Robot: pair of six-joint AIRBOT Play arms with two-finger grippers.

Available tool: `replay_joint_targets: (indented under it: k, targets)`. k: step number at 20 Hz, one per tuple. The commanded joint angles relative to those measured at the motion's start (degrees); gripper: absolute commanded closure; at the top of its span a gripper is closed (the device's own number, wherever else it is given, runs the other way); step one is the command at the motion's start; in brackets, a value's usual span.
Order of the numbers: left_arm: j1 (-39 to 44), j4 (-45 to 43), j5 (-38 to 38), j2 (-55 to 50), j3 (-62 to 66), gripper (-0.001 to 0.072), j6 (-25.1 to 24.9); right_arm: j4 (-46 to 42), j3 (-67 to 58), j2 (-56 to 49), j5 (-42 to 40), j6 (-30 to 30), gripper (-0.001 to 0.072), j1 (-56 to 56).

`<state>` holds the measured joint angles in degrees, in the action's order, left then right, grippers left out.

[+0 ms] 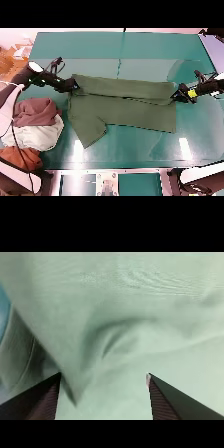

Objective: Fold the shirts.

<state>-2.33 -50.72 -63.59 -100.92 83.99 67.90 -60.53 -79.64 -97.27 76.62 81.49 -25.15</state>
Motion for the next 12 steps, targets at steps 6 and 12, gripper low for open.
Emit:
replay_joint_targets:
  k: [6, 12]
  targets:
    - [-7.02, -7.28, -30.97, 5.86, 2.25, 0.0097, 13.14, -11.82, 15.76, 15.91, 3.85, 4.74, 0.0453, -1.79]
    - [-7.02, -8.20, -12.44, 30.67, -37.79, 0.0096, 13.27, -6.38, 48.83, 38.84, -7.65, 10.10, 0.0453, -12.87]
